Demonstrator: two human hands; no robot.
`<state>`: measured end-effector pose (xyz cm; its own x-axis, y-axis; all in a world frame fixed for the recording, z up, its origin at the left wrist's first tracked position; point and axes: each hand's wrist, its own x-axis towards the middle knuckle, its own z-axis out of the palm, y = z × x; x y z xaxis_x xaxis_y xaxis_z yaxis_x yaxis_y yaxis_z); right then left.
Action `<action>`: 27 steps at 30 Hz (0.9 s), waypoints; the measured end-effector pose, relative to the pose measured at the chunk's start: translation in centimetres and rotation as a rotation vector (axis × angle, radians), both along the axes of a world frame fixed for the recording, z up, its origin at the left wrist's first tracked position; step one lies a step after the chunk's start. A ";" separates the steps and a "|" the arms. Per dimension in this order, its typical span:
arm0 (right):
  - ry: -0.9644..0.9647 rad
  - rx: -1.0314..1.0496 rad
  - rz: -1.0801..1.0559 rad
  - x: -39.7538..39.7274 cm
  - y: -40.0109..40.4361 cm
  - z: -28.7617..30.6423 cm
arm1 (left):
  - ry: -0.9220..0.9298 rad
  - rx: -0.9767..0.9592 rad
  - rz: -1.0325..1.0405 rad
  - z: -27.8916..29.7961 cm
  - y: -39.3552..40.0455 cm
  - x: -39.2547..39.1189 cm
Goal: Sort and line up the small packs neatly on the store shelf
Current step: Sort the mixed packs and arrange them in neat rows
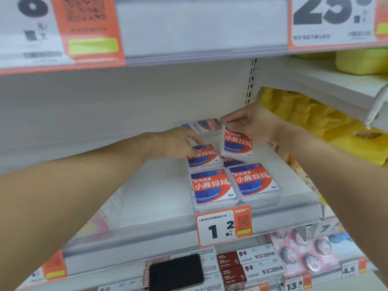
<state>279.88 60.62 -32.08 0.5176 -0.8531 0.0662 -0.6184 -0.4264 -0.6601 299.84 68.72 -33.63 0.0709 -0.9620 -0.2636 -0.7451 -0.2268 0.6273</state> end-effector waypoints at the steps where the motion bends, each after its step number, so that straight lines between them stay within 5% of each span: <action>1: 0.052 0.033 0.007 0.4 -0.1 -0.5 | 0.006 0.011 -0.010 -0.1 0.0 0.0; 6: 0.221 0.212 -0.069 -0.8 -0.5 -1.6 | 0.015 0.038 0.000 -0.3 0.0 0.4; 11: 0.109 0.361 -0.070 -2.2 -0.7 -2.0 | 0.006 0.055 0.007 -0.6 0.0 0.6; 20: 0.192 0.469 -0.031 -2.3 -1.0 -1.1 | -0.124 0.065 -0.105 0.1 0.9 0.6; 23: 0.125 0.346 -0.138 -0.9 -2.1 -1.5 | -0.035 -0.046 -0.016 0.5 -0.1 1.5; 27: 0.233 0.017 -0.170 3.1 -4.7 -2.1 | -0.440 -0.243 0.008 0.0 -4.0 3.7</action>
